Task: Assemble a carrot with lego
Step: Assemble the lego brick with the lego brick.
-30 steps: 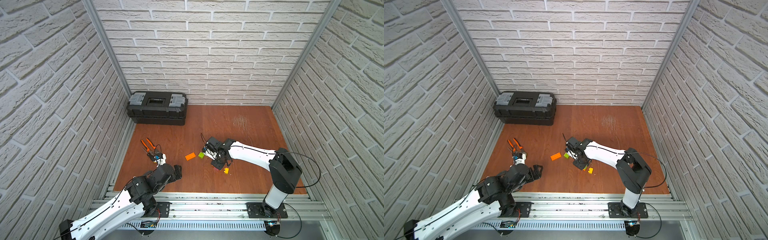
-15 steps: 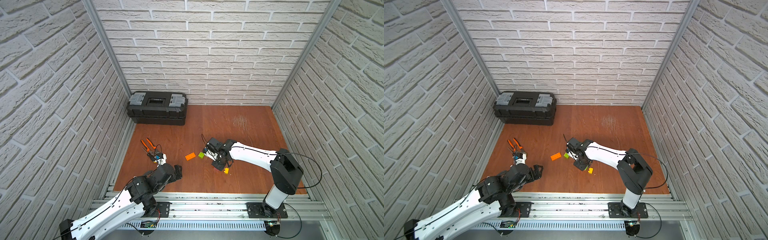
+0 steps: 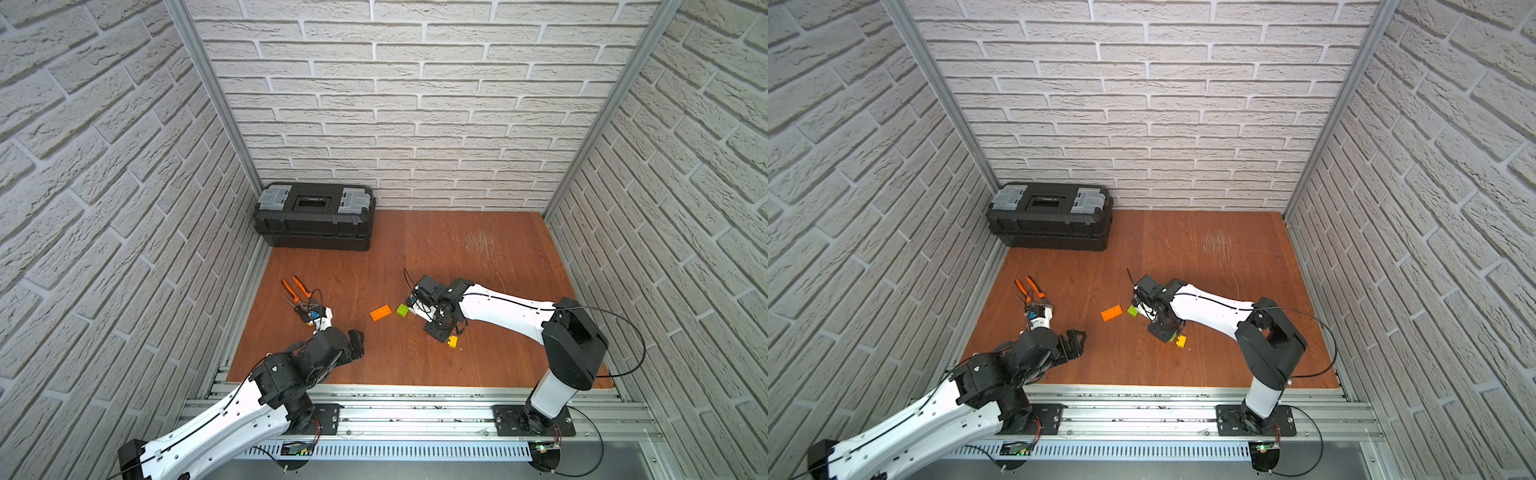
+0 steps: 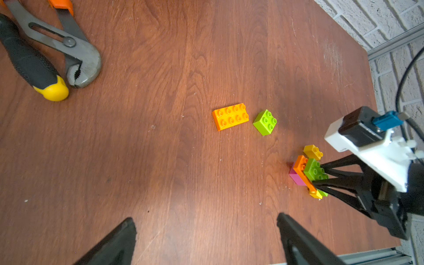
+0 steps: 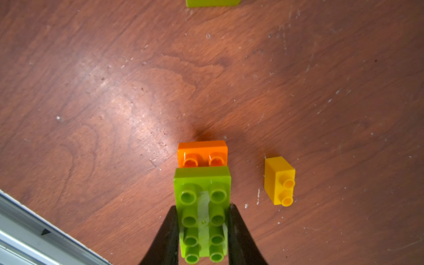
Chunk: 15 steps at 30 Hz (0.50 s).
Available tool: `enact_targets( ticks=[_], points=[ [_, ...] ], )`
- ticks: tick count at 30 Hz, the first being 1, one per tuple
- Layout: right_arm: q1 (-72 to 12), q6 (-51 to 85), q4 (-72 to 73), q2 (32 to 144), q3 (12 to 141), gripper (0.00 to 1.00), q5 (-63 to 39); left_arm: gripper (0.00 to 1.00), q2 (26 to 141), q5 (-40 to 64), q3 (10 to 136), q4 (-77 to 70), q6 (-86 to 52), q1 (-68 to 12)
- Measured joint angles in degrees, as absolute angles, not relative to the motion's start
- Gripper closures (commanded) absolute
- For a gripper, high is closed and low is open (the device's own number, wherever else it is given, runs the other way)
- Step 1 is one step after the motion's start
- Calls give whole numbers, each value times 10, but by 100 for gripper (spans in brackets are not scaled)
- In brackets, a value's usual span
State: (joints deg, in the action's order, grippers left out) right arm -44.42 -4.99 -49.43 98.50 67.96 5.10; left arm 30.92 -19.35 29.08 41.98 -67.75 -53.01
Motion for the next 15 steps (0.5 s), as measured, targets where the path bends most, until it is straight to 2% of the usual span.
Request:
enact_targets(
  ticks=[15],
  points=[
    [-444,-56,-516,993,706,95,50,2,309,-194,291,420,-677,-530]
  ],
)
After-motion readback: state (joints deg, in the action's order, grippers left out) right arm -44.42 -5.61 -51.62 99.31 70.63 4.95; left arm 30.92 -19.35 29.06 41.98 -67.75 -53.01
